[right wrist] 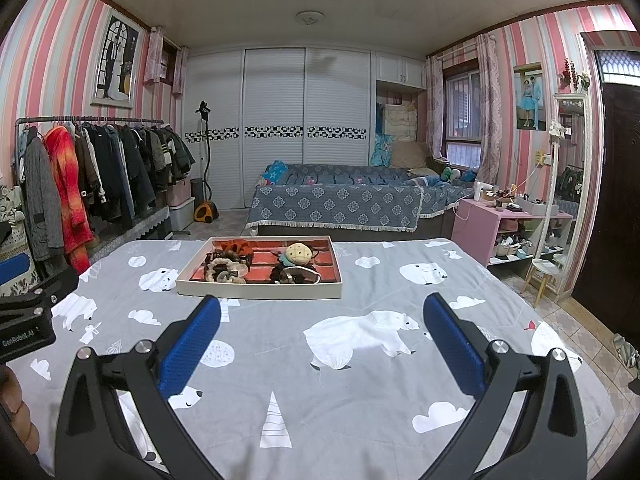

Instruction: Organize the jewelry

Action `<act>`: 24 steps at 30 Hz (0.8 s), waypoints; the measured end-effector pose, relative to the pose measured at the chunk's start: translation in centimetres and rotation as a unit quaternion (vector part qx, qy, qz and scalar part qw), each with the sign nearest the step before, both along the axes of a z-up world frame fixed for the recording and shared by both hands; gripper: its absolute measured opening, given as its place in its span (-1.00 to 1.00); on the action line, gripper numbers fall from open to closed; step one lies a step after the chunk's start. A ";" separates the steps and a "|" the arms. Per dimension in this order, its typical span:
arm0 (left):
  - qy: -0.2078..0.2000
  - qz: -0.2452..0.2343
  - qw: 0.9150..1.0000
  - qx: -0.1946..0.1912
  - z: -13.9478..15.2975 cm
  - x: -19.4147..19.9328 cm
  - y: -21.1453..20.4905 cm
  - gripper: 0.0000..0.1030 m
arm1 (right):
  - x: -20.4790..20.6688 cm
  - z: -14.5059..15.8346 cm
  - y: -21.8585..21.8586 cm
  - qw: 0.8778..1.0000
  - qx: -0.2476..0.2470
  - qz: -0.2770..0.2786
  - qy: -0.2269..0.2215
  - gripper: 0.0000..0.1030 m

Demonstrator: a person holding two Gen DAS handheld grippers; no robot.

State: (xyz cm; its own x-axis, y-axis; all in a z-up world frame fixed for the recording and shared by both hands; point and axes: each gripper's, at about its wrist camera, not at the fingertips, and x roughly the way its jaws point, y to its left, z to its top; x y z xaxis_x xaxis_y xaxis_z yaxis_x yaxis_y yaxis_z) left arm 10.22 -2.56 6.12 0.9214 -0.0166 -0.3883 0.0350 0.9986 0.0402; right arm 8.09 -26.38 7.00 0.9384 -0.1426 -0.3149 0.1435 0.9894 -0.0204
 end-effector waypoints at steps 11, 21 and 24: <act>0.002 -0.009 1.000 -0.014 0.2 0.3 -0.2 0.90 | -0.1 0.0 0.1 1.000 0.000 0.000 0.000 0.92; 0.000 0.008 1.000 -0.016 0.3 0.4 -0.1 0.90 | -0.2 -0.1 -0.2 1.000 0.000 -0.002 0.001 0.92; -0.002 0.008 1.000 -0.011 0.3 0.3 -0.3 0.90 | -0.1 -0.1 -0.4 1.000 0.002 -0.003 0.002 0.92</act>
